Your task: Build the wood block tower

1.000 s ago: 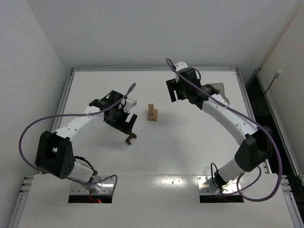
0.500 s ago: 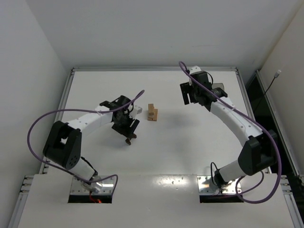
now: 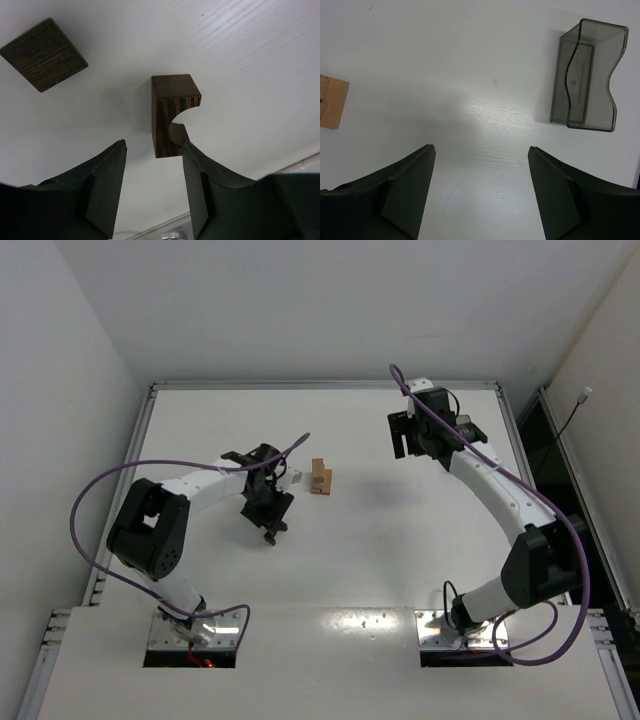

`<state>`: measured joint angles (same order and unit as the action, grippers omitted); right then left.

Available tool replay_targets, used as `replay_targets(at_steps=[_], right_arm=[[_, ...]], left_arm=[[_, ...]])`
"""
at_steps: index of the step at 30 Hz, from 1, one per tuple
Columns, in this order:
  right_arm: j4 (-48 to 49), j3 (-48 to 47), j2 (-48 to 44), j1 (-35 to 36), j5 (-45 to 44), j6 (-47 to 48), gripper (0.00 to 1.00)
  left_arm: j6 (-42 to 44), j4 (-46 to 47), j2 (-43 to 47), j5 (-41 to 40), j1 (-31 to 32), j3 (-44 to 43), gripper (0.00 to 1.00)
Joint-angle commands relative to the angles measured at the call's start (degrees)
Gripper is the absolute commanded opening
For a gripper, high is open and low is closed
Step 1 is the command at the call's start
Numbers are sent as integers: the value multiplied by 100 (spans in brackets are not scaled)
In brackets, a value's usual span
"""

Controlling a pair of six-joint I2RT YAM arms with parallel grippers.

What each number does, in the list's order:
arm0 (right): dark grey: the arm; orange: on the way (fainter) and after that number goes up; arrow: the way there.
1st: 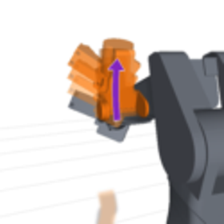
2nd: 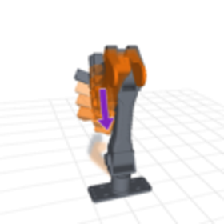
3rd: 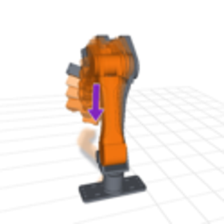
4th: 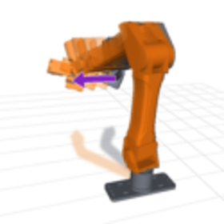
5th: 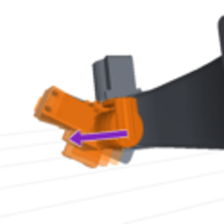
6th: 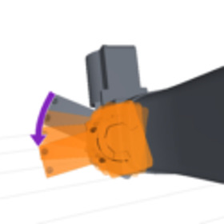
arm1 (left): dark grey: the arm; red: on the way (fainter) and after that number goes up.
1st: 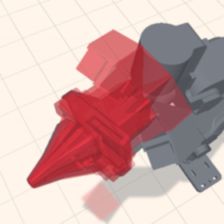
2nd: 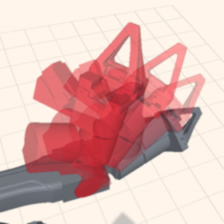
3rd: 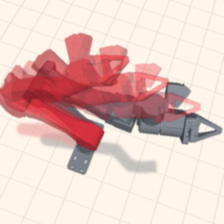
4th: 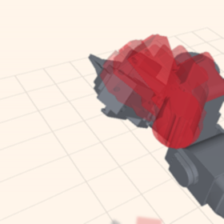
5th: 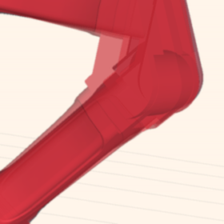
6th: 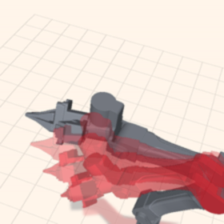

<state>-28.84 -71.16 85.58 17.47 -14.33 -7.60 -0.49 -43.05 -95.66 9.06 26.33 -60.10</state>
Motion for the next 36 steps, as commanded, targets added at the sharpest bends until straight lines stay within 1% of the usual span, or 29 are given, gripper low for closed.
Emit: replay_targets(at_steps=[1,4,6,15,18,19,20,22,25,26,27,28,29,30,31,32,33,34,35,36], right_arm=[[98,23,-68,-34,193,-75,71],[98,-30,-7,-34,264,-75,71],[98,-30,-6,-34,325,-75,71],[45,-188,161,-139,378,-75,71],[45,-188,161,-192,431,-128,71],[45,-188,161,-192,431,-128,71],[45,-188,161,-192,431,-128,71],[45,-188,161,-245,492,-128,71],[-8,-188,161,-384,737,-75,71],[-68,-188,161,-437,869,-23,71],[-147,-266,222,-560,1201,38,71],[-148,-267,222,-639,1396,39,71],[-235,-319,274,-718,1641,143,73],[-297,-320,275,-893,2140,257,73],[-298,-372,275,-991,2406,319,75],[-359,-373,345,-1087,2722,398,75],[-411,-442,345,-1193,3377,477,76],[-534,-495,458,-1403,3697,644,76],[-631,-652,642,-1500,4005,724,76],[-710,-732,740,-1597,4547,794,76]], left_arm=[[-21,112,-102,43,48,-265,43],[-21,165,-155,43,48,-266,42],[-74,165,-208,95,101,-318,37],[-74,218,-427,149,206,-319,28],[-74,218,-427,70,259,-319,15],[-74,218,-427,-35,259,-319,4],[-74,218,-367,-105,259,-319,0],[-74,218,-279,-324,259,-319,0],[-74,366,81,-694,487,-319,0],[-74,428,230,-1017,574,-266,0],[-74,498,588,-1220,688,-170,0],[4,664,783,-1440,933,-108,0],[5,762,1003,-1825,1049,-38,0],[92,876,1223,-2029,1172,145,0],[267,1016,1721,-2222,1408,260,0],[399,1348,1969,-2433,1541,383,0],[557,1517,2224,-2835,1681,515,0],[742,1666,2453,-3022,1987,786,0],[1187,2016,2916,-3181,2147,937,0],[1453,2202,3156,-3452,2305,1104,0]])
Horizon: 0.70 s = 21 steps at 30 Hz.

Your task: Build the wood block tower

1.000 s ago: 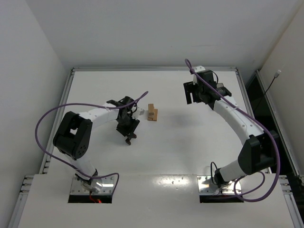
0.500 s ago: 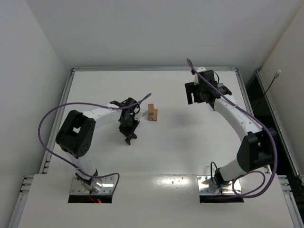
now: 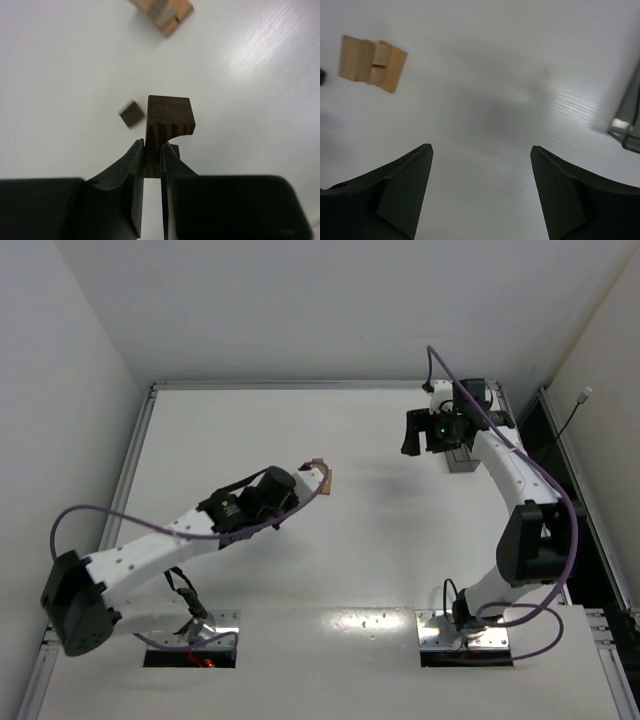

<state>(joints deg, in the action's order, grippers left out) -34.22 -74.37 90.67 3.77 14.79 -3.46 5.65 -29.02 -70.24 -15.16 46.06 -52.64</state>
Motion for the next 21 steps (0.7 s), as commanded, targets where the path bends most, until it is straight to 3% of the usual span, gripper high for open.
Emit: replay_targets(at_steps=[1,4,6,7,10,11,15,17,21], right_arm=[[-243,-542,310,-445,1902,434,76],[-627,-972,600,-780,2729,678,76],[-1023,-1211,732,-842,3266,908,76],[-1182,-1386,802,-843,3624,970,76],[-1955,-1721,891,-790,4163,1426,73],[-2131,-1721,891,-694,4268,1567,68],[-2818,-1590,558,-176,4297,2200,64],[-2898,-1476,163,438,3876,2473,60],[-2056,-853,-609,1432,2384,2211,56]], left_arm=[[1450,1001,843,-1172,672,717,0],[2560,2055,1748,-1709,1279,1630,0],[3991,3047,2381,-1833,1519,2194,0],[5102,3921,2566,-1894,1694,2876,0],[7012,5411,3094,-1693,1695,4277,0],[7264,6129,3165,-1492,1695,4506,0],[7486,6495,3044,-1288,1695,4649,0],[7591,6873,2631,-1393,1695,4509,0],[7591,7400,1981,-1587,1748,4184,0]])
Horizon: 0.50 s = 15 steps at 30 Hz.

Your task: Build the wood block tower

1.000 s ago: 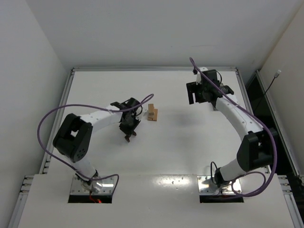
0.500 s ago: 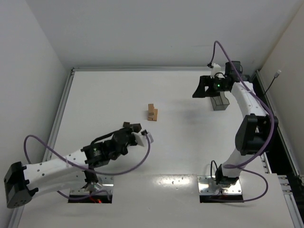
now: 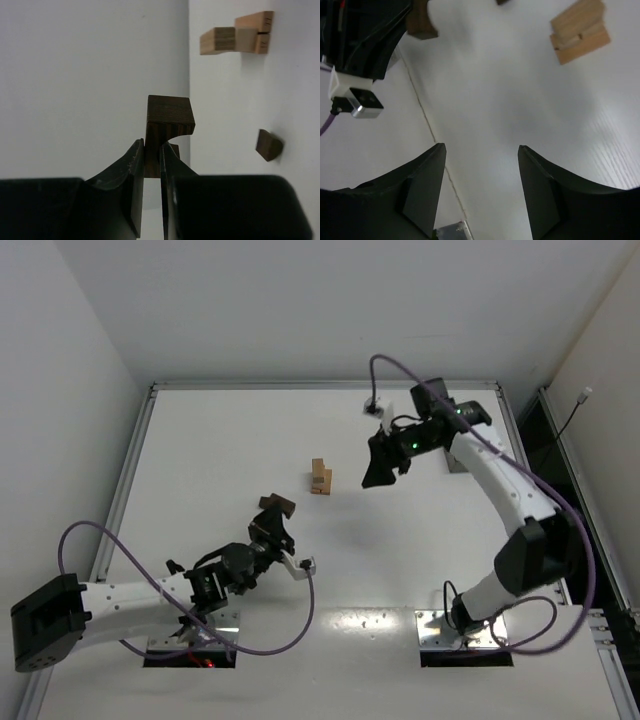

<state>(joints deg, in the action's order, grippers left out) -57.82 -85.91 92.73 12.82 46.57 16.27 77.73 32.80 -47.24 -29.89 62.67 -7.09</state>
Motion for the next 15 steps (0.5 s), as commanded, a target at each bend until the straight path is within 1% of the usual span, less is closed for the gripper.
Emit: replay_targets(at_steps=[1,2,5,8,12,13,15], right_arm=[[463,433,-922,659,-911,236,56],[717,652,-1019,869,-1043,106,56],[1245,882,-1327,1160,-1500,-36,54],[1650,1005,-1441,1433,-1808,-107,54],[2151,1155,-1442,1618,-2212,-54,54],[2283,1208,-1381,1618,-2213,-54,53],[2336,1077,-1179,1680,-2213,-115,53]], left_arm=[[383,1290,-399,-175,87,-424,0],[383,1386,-469,-175,87,-494,0],[436,1650,-654,-228,140,-556,0],[436,1651,-715,-350,192,-687,0],[331,1599,-786,-570,411,-829,0],[330,1598,-786,-684,412,-829,0],[330,1598,-839,-755,578,-829,0]])
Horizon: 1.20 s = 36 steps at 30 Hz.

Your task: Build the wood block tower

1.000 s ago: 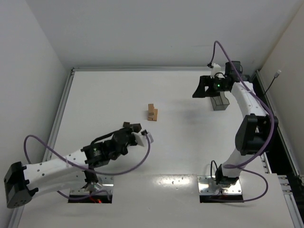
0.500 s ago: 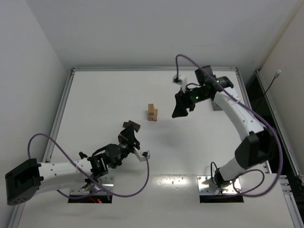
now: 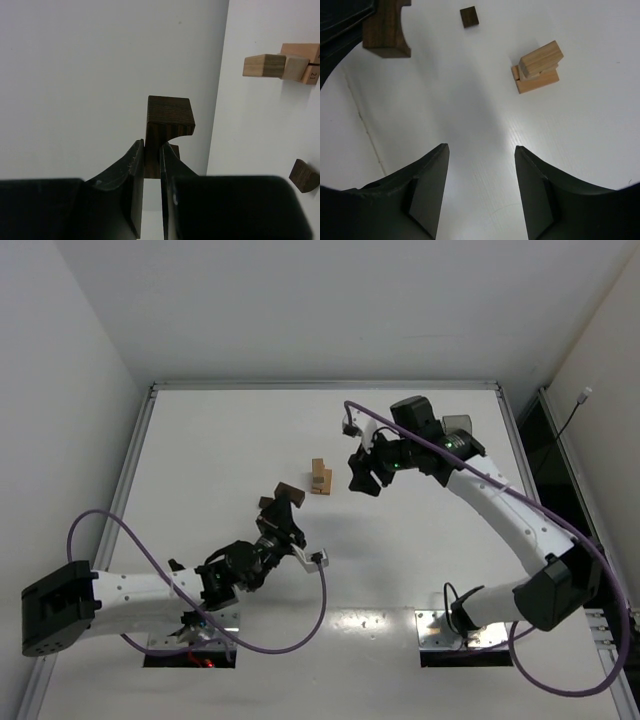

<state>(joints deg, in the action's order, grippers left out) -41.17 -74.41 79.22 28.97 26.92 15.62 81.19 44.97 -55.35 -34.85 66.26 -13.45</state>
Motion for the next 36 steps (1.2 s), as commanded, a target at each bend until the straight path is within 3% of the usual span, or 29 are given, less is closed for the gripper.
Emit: replay_targets(at_steps=[1,7,15,26,36], right_arm=[[671,-126,234,65,-196,-50,52],[742,-512,515,346,58,-120,53],[417,-697,657,829,420,56,65],[249,-864,770,1225,631,328,72],[486,-979,1016,1339,569,-40,73]], left_arm=[[-15,381,-28,-329,221,-193,0],[-138,319,-90,-514,353,-246,0],[-296,214,-90,-514,353,-193,0],[-411,100,-257,-462,353,-316,0],[-411,100,-257,-461,353,-421,0]])
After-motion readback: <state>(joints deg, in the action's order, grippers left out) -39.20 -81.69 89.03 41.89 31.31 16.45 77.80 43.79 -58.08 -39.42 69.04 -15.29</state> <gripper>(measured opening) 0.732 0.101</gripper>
